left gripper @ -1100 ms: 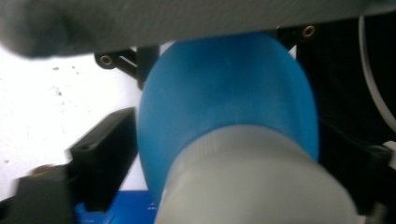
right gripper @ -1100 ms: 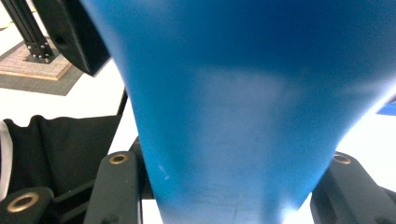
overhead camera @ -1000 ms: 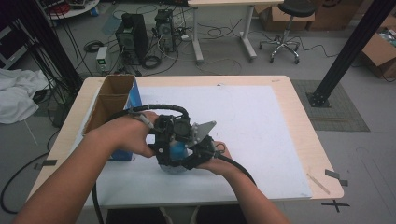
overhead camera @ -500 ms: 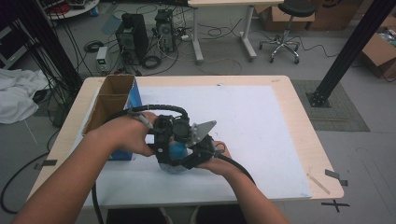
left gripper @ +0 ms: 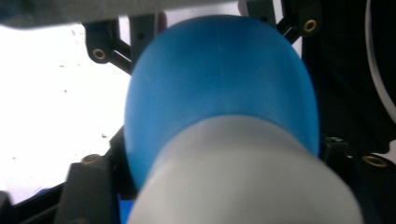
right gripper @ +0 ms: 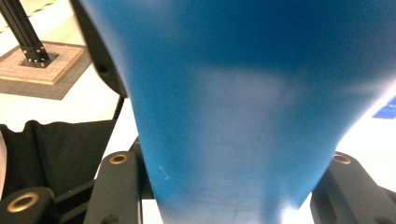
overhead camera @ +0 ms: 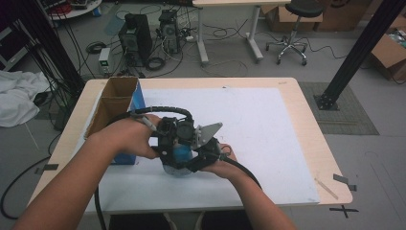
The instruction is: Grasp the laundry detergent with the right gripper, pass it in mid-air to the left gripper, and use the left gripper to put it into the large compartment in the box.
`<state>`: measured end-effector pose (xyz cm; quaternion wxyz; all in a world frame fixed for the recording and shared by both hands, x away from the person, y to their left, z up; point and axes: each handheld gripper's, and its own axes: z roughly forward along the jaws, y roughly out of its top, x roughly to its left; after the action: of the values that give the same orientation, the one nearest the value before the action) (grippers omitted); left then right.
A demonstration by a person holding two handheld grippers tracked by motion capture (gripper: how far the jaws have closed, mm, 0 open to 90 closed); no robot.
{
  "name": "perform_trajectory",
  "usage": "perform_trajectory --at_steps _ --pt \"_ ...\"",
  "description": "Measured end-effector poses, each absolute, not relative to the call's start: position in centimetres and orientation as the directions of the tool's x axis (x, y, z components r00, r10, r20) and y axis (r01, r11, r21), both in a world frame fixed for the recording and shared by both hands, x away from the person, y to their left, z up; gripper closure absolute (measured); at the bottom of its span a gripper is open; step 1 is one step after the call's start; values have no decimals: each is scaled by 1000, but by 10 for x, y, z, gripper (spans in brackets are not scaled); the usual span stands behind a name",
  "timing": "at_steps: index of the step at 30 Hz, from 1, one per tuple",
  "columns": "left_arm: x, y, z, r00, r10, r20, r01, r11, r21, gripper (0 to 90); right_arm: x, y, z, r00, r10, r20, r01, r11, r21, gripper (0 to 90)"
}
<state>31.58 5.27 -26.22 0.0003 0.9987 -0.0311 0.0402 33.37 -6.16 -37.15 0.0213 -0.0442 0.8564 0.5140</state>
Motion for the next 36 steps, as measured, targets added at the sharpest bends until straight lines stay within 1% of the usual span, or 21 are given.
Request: perform_trajectory --at_steps 8,14,19,21,23,28,29,31,33,35,36 --pt "316 51 -261 995 -65 75 -64 -998 -9 345 333 -61 -371 -995 -59 -86 -104 470 877 467" --pt "315 50 -261 995 -57 86 -57 -998 -8 378 333 -61 -371 -994 -60 -95 -112 470 876 467" --pt "315 51 -263 994 -41 98 -41 -999 -6 385 334 -60 -371 -993 -56 -101 -116 475 872 468" --pt "316 51 -262 995 -39 97 -38 -999 -17 387 334 -59 -371 -993 -52 -102 -115 478 871 469" --pt "316 51 -263 994 -40 99 -39 -999 -17 389 333 -58 -371 -996 -55 -75 -92 477 874 469" --pt "318 52 -262 995 -44 85 -41 -998 -36 393 333 -55 -372 -995 -51 -83 -97 474 875 467" --pt "318 52 -261 995 -44 91 -40 -998 -41 394 332 -55 -371 -997 -51 -66 -82 467 881 464" --pt "318 52 -260 995 -42 96 -38 -998 -48 395 334 -54 -370 -994 -41 -99 -107 466 878 459" --pt "317 51 -258 993 -44 107 -39 -998 -51 397 333 -53 -369 -996 -41 -77 -88 457 885 452" --pt "318 50 -257 994 -41 104 -35 -998 -58 397 335 -54 -367 -994 -38 -98 -104 464 880 446" --pt "318 50 -257 993 -44 106 -39 -998 -51 397 334 -54 -367 -996 -39 -80 -89 461 883 443"
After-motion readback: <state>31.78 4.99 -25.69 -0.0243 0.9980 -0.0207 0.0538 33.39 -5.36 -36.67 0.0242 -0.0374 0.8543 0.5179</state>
